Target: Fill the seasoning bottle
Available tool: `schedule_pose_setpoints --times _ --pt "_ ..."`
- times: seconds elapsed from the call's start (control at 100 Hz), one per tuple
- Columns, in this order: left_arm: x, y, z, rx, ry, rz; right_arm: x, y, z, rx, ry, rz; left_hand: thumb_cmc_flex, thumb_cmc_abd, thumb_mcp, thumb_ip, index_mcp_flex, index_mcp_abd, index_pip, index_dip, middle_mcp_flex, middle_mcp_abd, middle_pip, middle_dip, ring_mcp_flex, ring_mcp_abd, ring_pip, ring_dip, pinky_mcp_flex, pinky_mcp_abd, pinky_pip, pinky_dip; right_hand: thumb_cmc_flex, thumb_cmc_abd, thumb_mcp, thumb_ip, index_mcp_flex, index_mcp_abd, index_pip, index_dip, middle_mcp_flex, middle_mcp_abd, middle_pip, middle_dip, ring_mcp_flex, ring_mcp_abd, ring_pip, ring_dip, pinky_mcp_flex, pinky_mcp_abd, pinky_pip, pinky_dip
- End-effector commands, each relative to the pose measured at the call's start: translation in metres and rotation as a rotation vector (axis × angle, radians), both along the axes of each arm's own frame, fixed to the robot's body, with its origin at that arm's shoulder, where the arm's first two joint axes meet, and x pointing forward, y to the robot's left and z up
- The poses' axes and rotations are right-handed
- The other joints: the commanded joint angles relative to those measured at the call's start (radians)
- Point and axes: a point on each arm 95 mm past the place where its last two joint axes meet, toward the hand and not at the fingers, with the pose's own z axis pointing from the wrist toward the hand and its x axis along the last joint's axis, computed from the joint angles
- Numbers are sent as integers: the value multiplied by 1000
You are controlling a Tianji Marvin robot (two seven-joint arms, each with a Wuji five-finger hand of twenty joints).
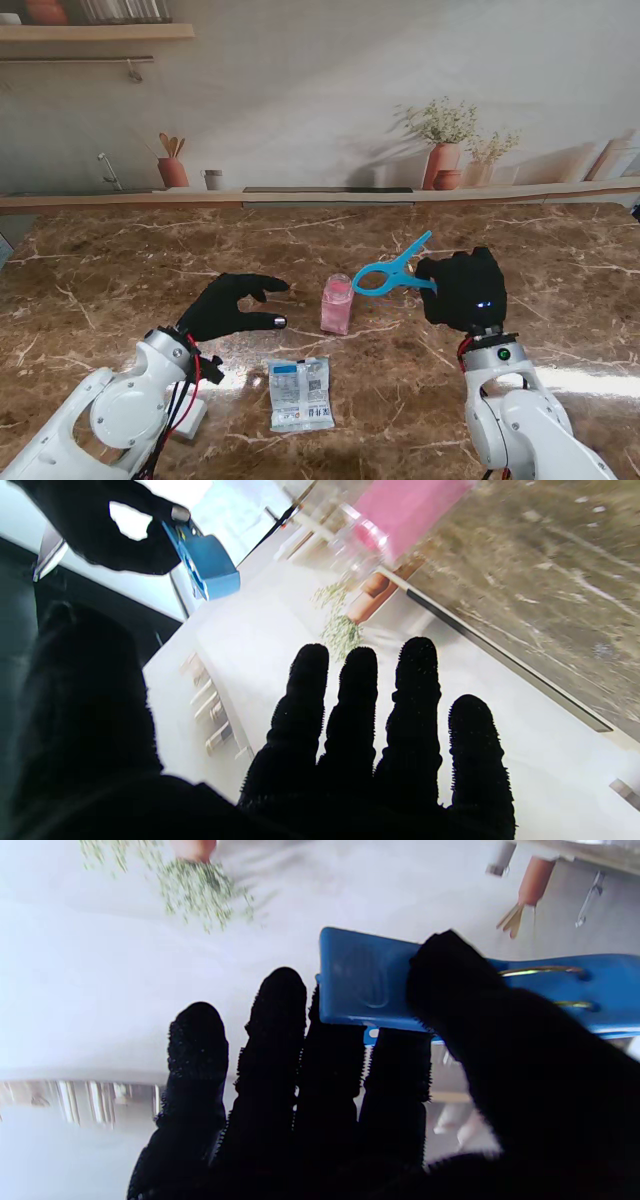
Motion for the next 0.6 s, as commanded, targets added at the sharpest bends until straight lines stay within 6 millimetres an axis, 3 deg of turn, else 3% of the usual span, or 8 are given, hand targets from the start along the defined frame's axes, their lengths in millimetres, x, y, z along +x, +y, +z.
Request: schedule_pose_setpoints --times 0.0,0.09,0.31,0.59 --pt "0 -9 12 -38 2 -8 -6 8 8 7 -22 26 -5 26 -45 29 -55 31 -48 -29 -51 17 -30 -29 -33 9 -30 -18 -3 -29 -3 16 75 42 74 48 50 -41 34 24 43 6 35 26 26 3 23 23 -6 15 37 2" --pt "2 -14 21 -60 37 -25 -12 16 17 9 -74 57 -20 36 -49 27 -95 57 -82 -44 -99 29 -46 -45 -54 9 -44 -26 -13 -33 -15 12 76 42 72 50 49 -39 33 24 44 6 35 27 24 4 23 24 -8 14 35 0" --pt "4 -35 36 -140 111 -63 -22 37 28 1 -148 134 -35 36 -54 24 -110 80 -118 -62 -135 42 -47 -71 -68 15 -57 -32 -21 -27 -22 13 75 42 70 53 49 -41 31 26 44 6 35 29 26 3 24 25 -8 14 35 -1" --pt "5 -61 38 -211 165 -127 -26 51 27 -12 -174 192 -21 19 -52 23 -65 34 -57 -9 -63 16 -4 -51 -31 17 -8 15 -19 -22 -21 33 75 40 71 54 50 -43 29 27 44 6 35 31 27 2 24 26 -8 14 35 -2"
